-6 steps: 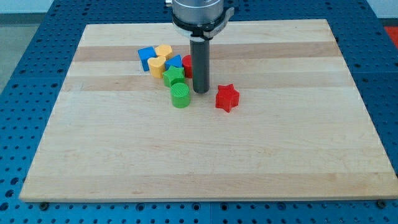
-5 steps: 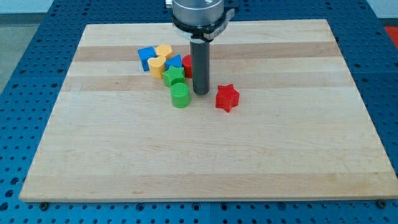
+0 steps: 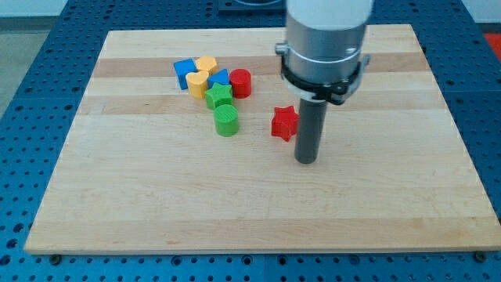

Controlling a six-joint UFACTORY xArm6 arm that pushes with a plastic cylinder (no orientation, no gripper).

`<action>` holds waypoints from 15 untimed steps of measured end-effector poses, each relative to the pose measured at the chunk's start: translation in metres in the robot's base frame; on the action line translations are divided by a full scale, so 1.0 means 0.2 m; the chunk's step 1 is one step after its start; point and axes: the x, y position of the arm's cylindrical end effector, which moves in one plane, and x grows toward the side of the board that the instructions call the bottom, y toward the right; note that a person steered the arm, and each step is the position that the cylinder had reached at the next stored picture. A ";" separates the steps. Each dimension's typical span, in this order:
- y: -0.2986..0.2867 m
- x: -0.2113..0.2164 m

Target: Slide the red star a bit to the center

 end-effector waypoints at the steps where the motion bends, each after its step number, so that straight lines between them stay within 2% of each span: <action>1: 0.00 -0.01; 2: -0.12 -0.07; 3: -0.25 -0.22; 5: -0.30 -1.02; 6: -0.31 -1.15; 7: -0.29 -1.14; 8: 0.01 -1.09; 9: 0.25 -0.66; 11: 0.29 -0.40; 12: 0.28 -0.11; 13: 0.12 -0.22; 15: -0.09 -0.27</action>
